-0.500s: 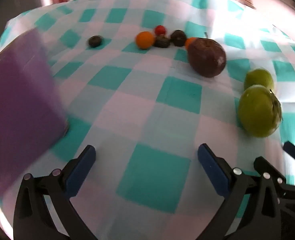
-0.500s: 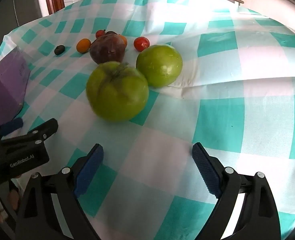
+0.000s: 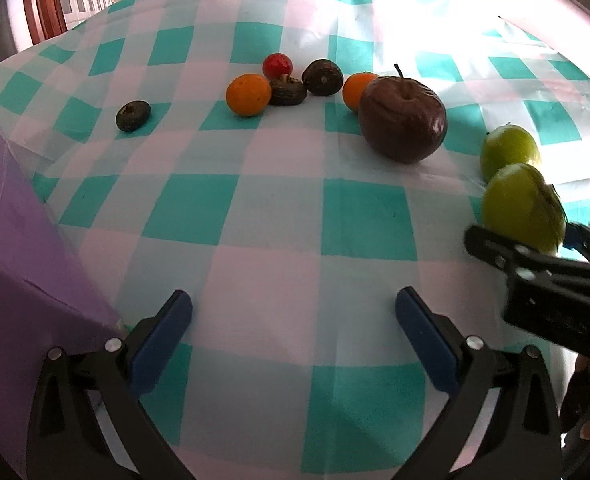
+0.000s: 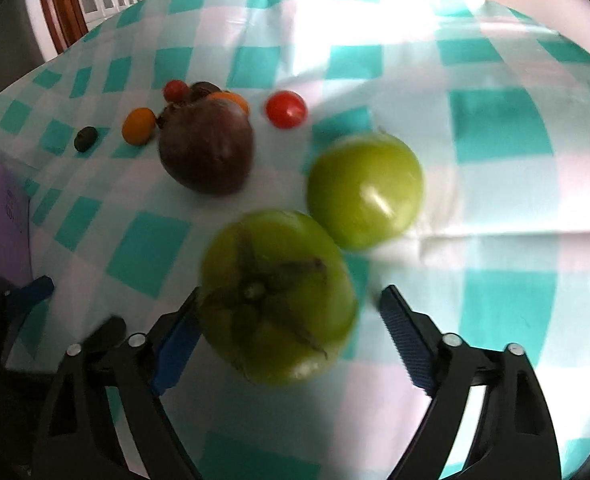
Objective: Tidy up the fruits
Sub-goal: 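Grasp the dark red apple with the left tool while the right tool grasps the large green tomato, then carry both fruits over the purple-rimmed box and open both tools to drop them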
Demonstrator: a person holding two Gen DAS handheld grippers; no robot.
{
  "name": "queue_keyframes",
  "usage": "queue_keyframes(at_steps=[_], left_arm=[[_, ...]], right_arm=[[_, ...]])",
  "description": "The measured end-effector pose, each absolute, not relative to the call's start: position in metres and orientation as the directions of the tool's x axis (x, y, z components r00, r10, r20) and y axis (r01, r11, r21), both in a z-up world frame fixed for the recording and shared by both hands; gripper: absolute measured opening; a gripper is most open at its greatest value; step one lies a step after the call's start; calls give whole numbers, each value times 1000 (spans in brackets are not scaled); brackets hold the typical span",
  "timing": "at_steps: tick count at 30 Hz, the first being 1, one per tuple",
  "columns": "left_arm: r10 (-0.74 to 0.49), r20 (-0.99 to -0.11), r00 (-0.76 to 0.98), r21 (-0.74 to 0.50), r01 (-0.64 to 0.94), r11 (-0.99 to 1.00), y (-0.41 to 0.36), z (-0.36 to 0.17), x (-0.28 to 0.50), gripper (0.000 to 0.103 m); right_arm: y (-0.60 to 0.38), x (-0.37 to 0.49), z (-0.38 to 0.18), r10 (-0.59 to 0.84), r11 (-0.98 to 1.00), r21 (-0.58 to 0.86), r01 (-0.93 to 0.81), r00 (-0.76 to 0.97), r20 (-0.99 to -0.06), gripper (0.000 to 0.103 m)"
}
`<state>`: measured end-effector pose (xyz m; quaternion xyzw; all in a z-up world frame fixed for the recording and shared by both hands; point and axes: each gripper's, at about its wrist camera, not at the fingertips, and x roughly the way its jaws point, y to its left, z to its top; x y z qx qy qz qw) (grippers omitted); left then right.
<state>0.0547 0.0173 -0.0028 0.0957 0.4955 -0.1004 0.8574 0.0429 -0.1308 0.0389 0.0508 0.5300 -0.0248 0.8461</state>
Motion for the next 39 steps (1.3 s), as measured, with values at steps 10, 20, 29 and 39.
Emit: queue_keyframes(at_steps=[10,20,29,39], left_arm=[[-147,-821,552,34,303,952,-33,11,86,102],[-153,-849,505,-14,267,964,-94,7,161,100],[-193,-833,518,1,351,936,-123,20,178,66],[-153,-884,442,-33,267,963,-109,36,79,66]], right_arm=[[-182,8,41,-80,960,46,276,429,-900,61],[-203,-52,46,-54,969,49,240,405,-913,62],[-210,-58,48,7,990,63,126,402,-916,62],[-205,-87,57,120,990,88,-110,331,-936,62]])
